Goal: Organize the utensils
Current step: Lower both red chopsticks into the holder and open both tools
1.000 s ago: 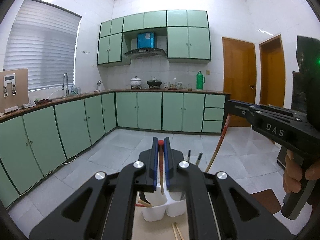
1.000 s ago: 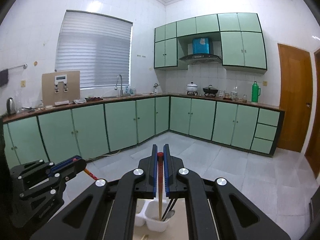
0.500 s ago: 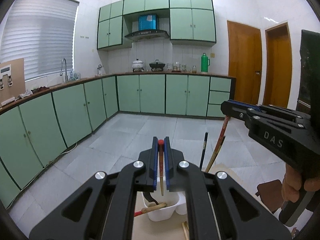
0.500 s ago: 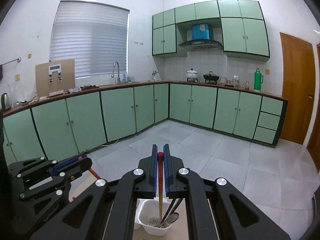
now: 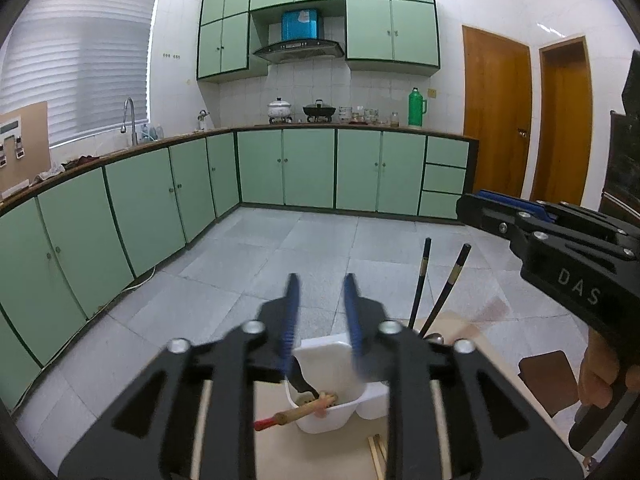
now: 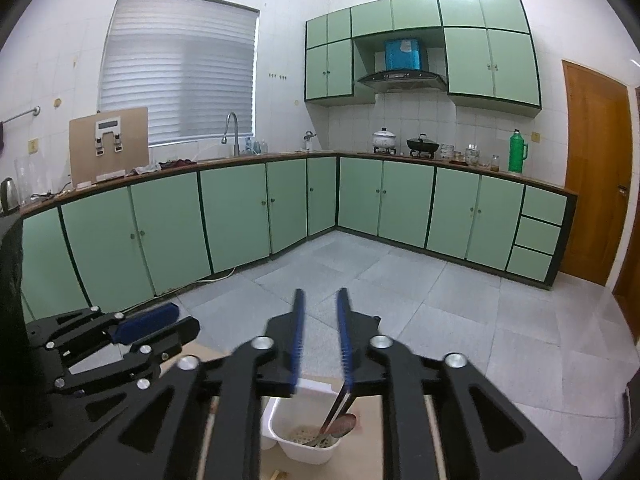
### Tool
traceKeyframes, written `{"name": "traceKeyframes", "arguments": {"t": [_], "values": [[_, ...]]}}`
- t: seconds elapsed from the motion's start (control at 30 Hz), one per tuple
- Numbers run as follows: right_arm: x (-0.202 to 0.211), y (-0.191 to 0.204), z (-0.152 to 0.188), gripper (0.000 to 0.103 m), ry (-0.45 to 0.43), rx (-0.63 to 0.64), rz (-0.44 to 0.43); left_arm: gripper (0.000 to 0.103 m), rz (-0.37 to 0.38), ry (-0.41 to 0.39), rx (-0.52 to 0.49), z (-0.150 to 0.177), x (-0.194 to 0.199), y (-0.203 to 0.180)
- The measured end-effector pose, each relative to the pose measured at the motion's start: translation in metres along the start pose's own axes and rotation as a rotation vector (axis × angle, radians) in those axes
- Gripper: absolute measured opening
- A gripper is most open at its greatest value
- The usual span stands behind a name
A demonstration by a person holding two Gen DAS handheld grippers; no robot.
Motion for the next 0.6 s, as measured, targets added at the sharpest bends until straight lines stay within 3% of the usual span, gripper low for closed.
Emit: {"name": "traceKeyframes", "arguments": {"t": [0.2,0.3,0.6], "values": [[0.016,-0.005,0.001,0.05,-0.028,-0.019,0.026,0.039,-0.002,-0.027,0.007,-0.005,0.015,0.003],[0.026,-0.008,0.004,0.057,-0.037,-0.03,0.034,0.053,-0.007,-0.039,0.012,-0.002,0.025,0.004],[0.059,-0.009,0.04,0.076,-0.033,-0.075,0.049,0.066,0.009,-0.034,0.049,0.022,0.058,0.016]]}}
Point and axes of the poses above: each gripper's, at about its wrist camera, not at the fingertips, and x roughly against the way its jaws point, y to its left, z to its underside, the point moved 4 cm from there along -x, roughly the way its jaws point, and after that the axes turned 14 degrees about -z, right-handed, at the moved point
